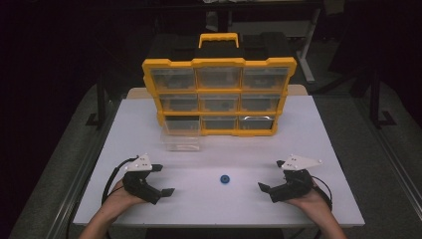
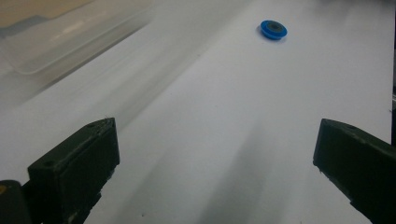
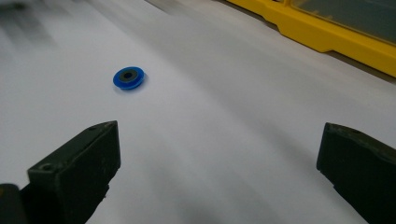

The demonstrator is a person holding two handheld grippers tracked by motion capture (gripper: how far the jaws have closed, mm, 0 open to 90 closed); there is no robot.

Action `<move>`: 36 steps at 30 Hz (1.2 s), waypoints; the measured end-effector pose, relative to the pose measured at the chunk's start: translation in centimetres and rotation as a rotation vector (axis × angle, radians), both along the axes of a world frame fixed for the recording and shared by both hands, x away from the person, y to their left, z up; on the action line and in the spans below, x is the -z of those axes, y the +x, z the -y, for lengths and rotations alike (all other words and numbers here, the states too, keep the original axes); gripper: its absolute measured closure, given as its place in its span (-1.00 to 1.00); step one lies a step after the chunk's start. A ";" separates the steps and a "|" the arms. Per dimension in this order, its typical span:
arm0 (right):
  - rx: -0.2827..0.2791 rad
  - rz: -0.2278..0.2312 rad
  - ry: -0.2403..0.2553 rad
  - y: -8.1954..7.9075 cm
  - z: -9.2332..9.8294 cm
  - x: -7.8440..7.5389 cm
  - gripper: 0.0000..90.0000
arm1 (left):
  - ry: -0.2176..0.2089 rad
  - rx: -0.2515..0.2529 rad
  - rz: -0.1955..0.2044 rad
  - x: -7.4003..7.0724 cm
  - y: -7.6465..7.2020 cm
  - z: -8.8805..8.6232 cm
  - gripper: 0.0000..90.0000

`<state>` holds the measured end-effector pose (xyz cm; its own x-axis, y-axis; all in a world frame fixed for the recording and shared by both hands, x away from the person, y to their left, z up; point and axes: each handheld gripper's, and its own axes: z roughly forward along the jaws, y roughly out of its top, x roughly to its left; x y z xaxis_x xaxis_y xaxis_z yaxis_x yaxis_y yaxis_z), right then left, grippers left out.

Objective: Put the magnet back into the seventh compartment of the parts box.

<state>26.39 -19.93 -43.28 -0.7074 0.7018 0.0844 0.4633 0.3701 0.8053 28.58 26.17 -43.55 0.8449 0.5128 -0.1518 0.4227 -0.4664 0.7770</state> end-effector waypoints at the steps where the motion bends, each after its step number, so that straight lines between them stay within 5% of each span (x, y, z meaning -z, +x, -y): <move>1: -0.002 -0.003 0.002 0.0 0.0 -0.1 -1.00 | -0.004 -0.003 -0.001 0.0 0.0 0.0 -1.00; 36: -0.035 -0.013 0.037 1.9 -1.6 -0.4 -1.00 | 0.015 0.006 -0.008 0.3 0.1 -0.3 -1.00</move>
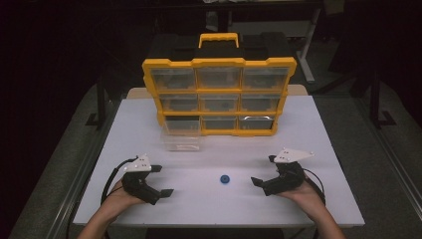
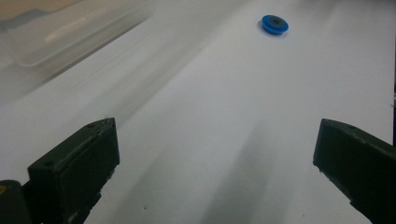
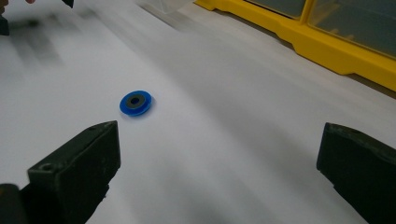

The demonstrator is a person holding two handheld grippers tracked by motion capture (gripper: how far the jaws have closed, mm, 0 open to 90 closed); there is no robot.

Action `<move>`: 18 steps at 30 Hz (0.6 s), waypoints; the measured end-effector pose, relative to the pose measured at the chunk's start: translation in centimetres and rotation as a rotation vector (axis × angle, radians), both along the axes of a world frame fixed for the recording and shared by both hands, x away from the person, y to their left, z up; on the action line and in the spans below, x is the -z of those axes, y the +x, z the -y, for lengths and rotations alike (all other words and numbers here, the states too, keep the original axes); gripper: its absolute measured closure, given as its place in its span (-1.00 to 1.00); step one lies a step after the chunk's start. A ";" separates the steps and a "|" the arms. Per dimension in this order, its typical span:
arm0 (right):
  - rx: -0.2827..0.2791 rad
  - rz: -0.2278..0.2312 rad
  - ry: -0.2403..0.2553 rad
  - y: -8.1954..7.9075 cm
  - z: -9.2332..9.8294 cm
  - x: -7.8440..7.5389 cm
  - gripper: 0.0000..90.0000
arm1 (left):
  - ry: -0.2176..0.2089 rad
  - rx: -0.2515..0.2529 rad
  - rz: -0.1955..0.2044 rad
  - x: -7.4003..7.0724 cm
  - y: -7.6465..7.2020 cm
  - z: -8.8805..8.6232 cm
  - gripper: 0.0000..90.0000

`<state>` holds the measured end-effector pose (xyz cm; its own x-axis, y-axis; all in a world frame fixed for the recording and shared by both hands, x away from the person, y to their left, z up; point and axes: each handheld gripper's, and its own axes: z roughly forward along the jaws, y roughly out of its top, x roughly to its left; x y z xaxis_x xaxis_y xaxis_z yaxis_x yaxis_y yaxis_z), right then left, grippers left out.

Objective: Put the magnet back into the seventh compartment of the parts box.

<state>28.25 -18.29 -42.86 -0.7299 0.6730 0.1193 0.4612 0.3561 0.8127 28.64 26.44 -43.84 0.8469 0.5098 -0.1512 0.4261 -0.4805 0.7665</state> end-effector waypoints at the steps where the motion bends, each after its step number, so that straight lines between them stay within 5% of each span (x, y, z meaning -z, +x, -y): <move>1: -0.003 -0.003 -0.003 0.0 -0.1 0.0 -1.00 | -0.003 0.000 -0.003 0.0 0.0 0.0 -1.00; 18: -0.021 -0.017 0.003 0.9 -1.1 -0.1 -1.00 | 0.006 0.002 0.011 -0.1 -0.1 0.0 -1.00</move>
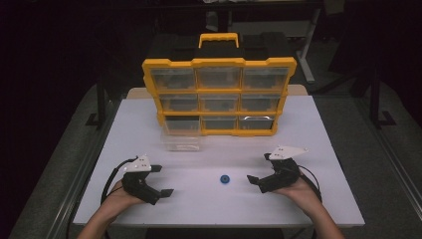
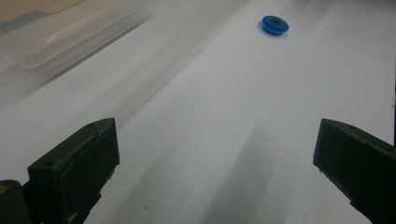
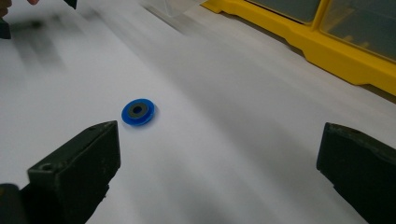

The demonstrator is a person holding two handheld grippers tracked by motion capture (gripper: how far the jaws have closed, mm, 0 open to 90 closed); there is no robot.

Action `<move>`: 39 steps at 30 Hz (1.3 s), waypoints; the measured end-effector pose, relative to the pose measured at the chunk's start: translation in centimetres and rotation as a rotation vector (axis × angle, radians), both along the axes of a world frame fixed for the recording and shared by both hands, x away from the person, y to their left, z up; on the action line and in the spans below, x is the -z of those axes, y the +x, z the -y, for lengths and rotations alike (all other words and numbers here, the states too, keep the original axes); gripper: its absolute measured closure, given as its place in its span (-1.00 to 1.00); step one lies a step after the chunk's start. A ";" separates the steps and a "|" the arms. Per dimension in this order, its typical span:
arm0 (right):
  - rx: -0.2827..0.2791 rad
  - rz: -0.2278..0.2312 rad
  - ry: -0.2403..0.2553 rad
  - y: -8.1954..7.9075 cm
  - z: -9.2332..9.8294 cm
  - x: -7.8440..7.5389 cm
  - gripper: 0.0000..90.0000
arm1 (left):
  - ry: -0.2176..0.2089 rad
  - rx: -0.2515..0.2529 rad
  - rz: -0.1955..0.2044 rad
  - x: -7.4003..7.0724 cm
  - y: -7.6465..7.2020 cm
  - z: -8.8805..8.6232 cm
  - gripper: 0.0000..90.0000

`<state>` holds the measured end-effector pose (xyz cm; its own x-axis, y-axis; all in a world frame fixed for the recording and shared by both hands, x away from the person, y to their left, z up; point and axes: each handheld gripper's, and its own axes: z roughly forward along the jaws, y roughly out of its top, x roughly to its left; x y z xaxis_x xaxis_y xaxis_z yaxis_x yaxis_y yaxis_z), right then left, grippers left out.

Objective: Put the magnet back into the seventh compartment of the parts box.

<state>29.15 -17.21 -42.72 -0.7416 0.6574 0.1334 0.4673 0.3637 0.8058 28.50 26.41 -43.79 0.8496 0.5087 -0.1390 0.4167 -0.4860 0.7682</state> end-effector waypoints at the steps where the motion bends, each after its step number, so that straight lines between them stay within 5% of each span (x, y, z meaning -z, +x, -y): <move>1: -0.004 0.002 -0.004 0.1 0.0 0.0 -1.00 | 0.001 0.000 0.001 0.0 0.0 0.0 -1.00; 39: -0.052 -0.002 -0.011 2.1 -2.8 -0.5 -1.00 | -0.006 -0.005 -0.011 0.0 0.1 -0.2 -1.00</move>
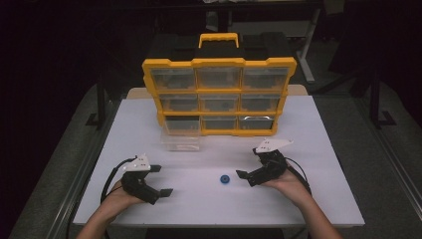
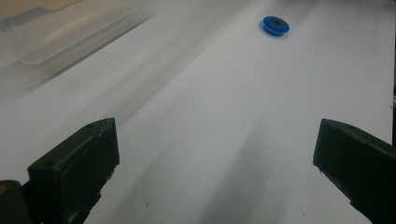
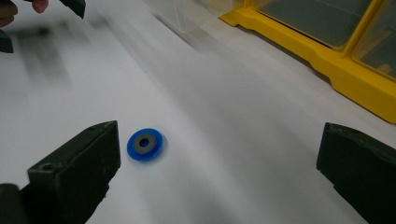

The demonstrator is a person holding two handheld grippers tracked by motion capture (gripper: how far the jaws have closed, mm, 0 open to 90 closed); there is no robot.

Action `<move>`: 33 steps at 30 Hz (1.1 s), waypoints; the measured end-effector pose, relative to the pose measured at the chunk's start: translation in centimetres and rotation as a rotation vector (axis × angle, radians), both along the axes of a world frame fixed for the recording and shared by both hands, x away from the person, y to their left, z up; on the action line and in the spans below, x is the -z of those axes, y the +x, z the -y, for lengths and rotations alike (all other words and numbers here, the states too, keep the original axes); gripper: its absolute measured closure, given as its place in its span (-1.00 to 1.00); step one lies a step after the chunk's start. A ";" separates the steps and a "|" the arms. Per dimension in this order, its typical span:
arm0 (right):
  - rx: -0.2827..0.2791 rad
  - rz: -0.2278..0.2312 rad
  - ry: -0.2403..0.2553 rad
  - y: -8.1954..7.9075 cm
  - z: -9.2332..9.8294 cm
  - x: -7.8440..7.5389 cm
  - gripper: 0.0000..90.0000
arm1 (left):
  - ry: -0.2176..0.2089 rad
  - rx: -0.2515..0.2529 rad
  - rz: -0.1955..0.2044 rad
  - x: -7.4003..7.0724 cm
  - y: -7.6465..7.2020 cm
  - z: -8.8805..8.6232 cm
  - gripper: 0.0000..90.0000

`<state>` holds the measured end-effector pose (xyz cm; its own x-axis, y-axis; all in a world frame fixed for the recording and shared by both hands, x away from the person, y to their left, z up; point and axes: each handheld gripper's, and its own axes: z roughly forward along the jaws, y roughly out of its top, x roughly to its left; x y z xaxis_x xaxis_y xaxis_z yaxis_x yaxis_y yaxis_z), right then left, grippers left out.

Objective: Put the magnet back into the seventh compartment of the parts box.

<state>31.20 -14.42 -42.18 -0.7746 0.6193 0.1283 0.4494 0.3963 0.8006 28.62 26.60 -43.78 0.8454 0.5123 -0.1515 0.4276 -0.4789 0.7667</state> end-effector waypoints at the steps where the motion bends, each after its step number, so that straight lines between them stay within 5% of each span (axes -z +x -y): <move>1: 0.002 -0.007 0.002 0.0 -0.1 0.0 -1.00 | 0.001 0.000 0.000 0.0 0.0 0.0 -1.00; 33: -0.041 -0.007 -0.001 1.5 -2.2 -0.3 -1.00 | 0.001 -0.004 -0.003 0.0 0.0 0.1 -0.96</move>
